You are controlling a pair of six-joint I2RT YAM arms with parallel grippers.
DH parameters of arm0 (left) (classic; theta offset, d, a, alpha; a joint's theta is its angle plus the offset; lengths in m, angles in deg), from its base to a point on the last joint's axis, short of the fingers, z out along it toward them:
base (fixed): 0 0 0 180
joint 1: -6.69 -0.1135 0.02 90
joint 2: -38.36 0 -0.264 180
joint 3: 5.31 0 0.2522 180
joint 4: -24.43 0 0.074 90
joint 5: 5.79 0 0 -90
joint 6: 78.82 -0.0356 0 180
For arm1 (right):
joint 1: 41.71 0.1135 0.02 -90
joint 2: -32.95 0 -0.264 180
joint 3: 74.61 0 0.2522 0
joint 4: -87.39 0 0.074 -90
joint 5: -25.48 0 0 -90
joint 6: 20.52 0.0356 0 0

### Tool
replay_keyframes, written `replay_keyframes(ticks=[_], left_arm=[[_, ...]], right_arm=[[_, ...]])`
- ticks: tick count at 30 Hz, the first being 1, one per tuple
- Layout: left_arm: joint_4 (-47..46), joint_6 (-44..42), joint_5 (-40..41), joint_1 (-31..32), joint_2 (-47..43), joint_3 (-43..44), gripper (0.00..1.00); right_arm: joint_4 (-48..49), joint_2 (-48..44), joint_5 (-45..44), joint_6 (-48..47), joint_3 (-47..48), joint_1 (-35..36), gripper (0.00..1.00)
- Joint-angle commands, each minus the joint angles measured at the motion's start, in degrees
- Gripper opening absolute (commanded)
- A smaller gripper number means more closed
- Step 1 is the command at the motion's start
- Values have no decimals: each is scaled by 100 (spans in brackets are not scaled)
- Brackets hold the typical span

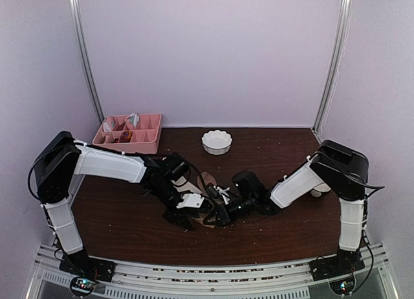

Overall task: Roll the socks
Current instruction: Roll the sock at the center of the board.

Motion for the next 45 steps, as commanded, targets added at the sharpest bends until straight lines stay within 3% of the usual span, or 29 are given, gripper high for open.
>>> replay_keyframes(ticks=[1, 14, 24, 26, 30, 32, 36, 40, 45], left_arm=[[-472, 11, 492, 288, 78, 131, 47], [-972, 67, 1533, 326, 268, 36, 39], [-876, 63, 1324, 326, 277, 192, 41], [-745, 31, 1231, 328, 407, 269, 36], [-321, -18, 1017, 326, 633, 451, 14], [-123, 20, 961, 322, 743, 514, 6], [188, 239, 788, 229, 919, 646, 2], [624, 637, 242, -83, 1182, 942, 0], [1427, 899, -409, -292, 1680, 1429, 1]], right_arm=[[-877, 404, -272, 333, -99, -101, 0], [-913, 545, 81, 458, -252, -226, 0], [-908, 554, 149, 464, -267, -271, 0], [-861, 534, 155, 489, -282, -278, 0], [-575, 492, 168, 675, -373, -305, 1], [-417, 442, 152, 758, -437, -315, 6], [38, 243, -10, 929, -638, -361, 22], [576, -220, -456, 861, -1100, -381, 28], [759, -991, -1285, 32, -1742, -344, 33]])
